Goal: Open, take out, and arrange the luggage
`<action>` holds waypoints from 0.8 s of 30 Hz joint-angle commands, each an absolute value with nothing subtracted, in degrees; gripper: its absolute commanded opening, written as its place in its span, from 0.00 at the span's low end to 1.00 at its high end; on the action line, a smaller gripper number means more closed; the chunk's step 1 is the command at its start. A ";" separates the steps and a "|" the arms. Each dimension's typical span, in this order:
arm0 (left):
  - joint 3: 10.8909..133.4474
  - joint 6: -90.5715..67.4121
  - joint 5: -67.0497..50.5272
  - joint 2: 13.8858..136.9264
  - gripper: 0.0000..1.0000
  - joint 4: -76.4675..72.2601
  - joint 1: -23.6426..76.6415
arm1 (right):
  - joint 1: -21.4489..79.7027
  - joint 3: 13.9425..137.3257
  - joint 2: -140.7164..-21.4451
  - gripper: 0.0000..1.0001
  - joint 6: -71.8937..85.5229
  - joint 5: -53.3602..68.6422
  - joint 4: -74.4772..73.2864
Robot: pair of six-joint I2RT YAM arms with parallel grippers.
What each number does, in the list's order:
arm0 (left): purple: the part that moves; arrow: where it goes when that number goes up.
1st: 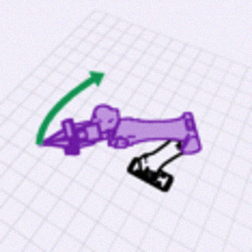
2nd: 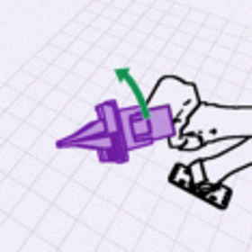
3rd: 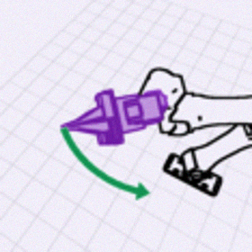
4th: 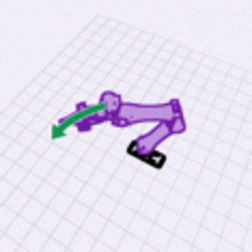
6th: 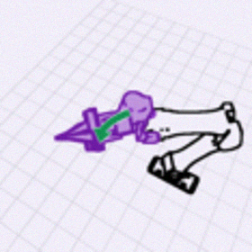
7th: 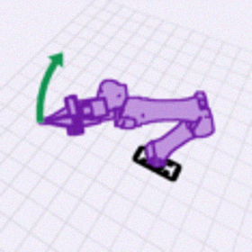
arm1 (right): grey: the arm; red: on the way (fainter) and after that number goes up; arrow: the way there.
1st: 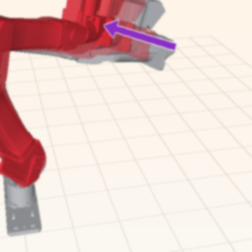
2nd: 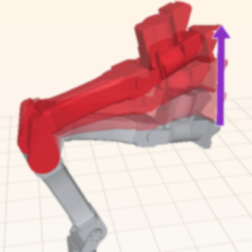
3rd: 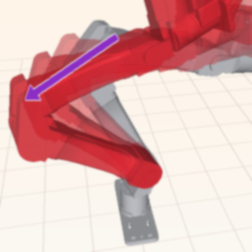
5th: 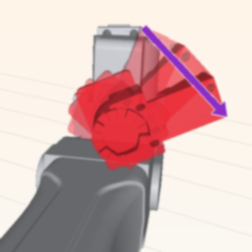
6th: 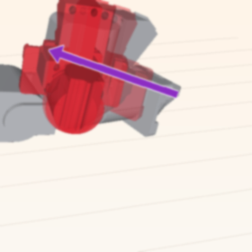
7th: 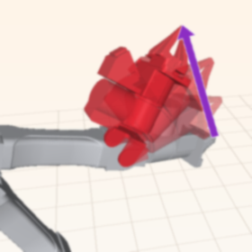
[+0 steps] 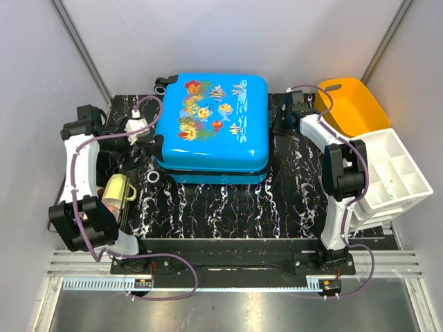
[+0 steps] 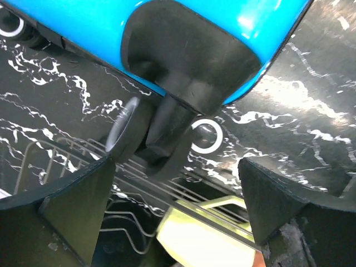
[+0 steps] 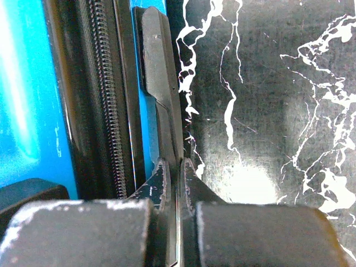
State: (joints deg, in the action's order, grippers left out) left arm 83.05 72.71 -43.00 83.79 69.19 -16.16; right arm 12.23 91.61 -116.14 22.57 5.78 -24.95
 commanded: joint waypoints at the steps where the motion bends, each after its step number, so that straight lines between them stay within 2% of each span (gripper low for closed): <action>1: 78.86 79.19 -40.61 84.37 0.97 59.87 -13.01 | 13.97 95.27 -116.98 0.00 24.87 11.34 -15.20; 3: 77.44 77.88 -39.56 84.55 0.96 54.52 -11.87 | 14.06 95.19 -117.33 0.00 25.05 11.78 -15.03; 8: 77.34 77.61 -37.27 86.75 0.88 52.65 -10.20 | 14.24 94.40 -117.07 0.00 25.14 11.87 -14.68; 11: 77.52 76.73 -36.83 86.75 0.71 51.94 -10.20 | 14.24 94.48 -116.63 0.00 23.74 11.25 -14.68; 12: 77.61 75.16 -37.09 86.49 0.54 51.94 -10.20 | 14.33 94.83 -116.46 0.00 23.30 11.25 -14.68; 14: 77.70 73.75 -38.05 85.00 0.38 52.64 -10.20 | 14.33 95.27 -116.19 0.03 21.98 11.08 -14.68; 15: 77.52 73.31 -38.32 84.29 0.24 52.91 -10.20 | 14.15 95.71 -115.76 0.07 21.54 10.73 -14.76; 16: 76.82 72.78 -38.49 83.33 0.18 52.91 -10.20 | 14.15 95.89 -115.49 0.20 21.01 10.55 -14.94; 18: 76.20 70.42 -39.02 81.04 0.07 52.91 -10.28 | 13.98 96.06 -114.27 0.35 19.25 10.28 -15.20; 19: 76.20 69.27 -39.28 80.51 0.00 52.91 -10.63 | 13.63 96.06 -113.82 0.50 18.73 10.28 -15.47; 23: 79.09 60.93 -43.14 79.02 0.00 52.56 -12.21 | 12.49 95.98 -110.14 0.72 16.18 10.98 -16.70; 24: 80.93 57.17 -43.94 79.10 0.00 52.21 -12.56 | 12.22 95.80 -109.34 0.75 15.74 12.12 -17.05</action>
